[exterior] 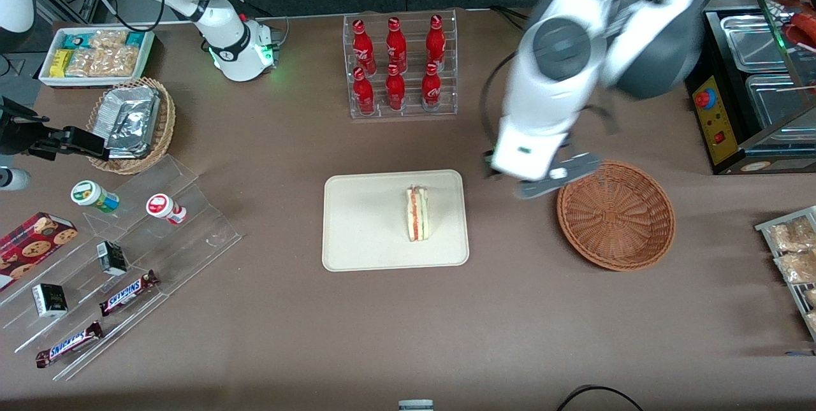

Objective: Place sandwich from basket to tray

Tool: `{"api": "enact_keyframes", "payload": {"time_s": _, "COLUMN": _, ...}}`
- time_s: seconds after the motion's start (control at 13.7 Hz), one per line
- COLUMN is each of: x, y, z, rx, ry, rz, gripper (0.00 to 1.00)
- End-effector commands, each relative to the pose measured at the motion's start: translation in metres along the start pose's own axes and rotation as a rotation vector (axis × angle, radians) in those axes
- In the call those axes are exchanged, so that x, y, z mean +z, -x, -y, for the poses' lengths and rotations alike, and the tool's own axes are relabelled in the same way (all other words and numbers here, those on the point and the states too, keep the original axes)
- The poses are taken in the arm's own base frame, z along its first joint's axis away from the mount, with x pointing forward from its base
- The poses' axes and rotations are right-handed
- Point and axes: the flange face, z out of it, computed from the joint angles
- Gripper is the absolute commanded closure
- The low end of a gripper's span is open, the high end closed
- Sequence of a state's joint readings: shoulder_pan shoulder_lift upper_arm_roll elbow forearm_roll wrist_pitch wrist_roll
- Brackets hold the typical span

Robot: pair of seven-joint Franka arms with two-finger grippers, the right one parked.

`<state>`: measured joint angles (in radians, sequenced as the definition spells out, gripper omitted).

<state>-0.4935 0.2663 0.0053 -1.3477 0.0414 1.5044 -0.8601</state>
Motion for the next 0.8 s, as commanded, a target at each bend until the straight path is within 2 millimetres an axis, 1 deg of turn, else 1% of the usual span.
{"api": "enact_keyframes", "payload": {"time_s": 0.0, "x": -0.027, "y": -0.010, "z": 0.067, "rx": 0.021, "ry": -0.015, "rz": 0.039, "gripper": 0.01}}
{"api": "enact_keyframes", "payload": {"time_s": 0.07, "x": -0.035, "y": -0.019, "z": 0.097, "rx": 0.050, "ry": -0.017, "rz": 0.055, "gripper": 0.01}}
{"api": "enact_keyframes", "payload": {"time_s": 0.15, "x": -0.045, "y": -0.022, "z": 0.121, "rx": 0.086, "ry": -0.014, "rz": 0.067, "gripper": 0.01}}
{"api": "enact_keyframes", "payload": {"time_s": 0.29, "x": -0.061, "y": -0.026, "z": 0.178, "rx": 0.139, "ry": -0.006, "rz": 0.086, "gripper": 0.01}}
{"api": "enact_keyframes", "payload": {"time_s": 0.44, "x": -0.068, "y": -0.017, "z": 0.226, "rx": 0.181, "ry": 0.014, "rz": 0.087, "gripper": 0.01}}
{"api": "enact_keyframes", "payload": {"time_s": 0.59, "x": -0.068, "y": -0.007, "z": 0.272, "rx": 0.219, "ry": 0.042, "rz": 0.086, "gripper": 0.01}}
{"api": "enact_keyframes", "payload": {"time_s": 0.73, "x": -0.067, "y": -0.002, "z": 0.308, "rx": 0.269, "ry": 0.059, "rz": 0.084, "gripper": 0.01}}
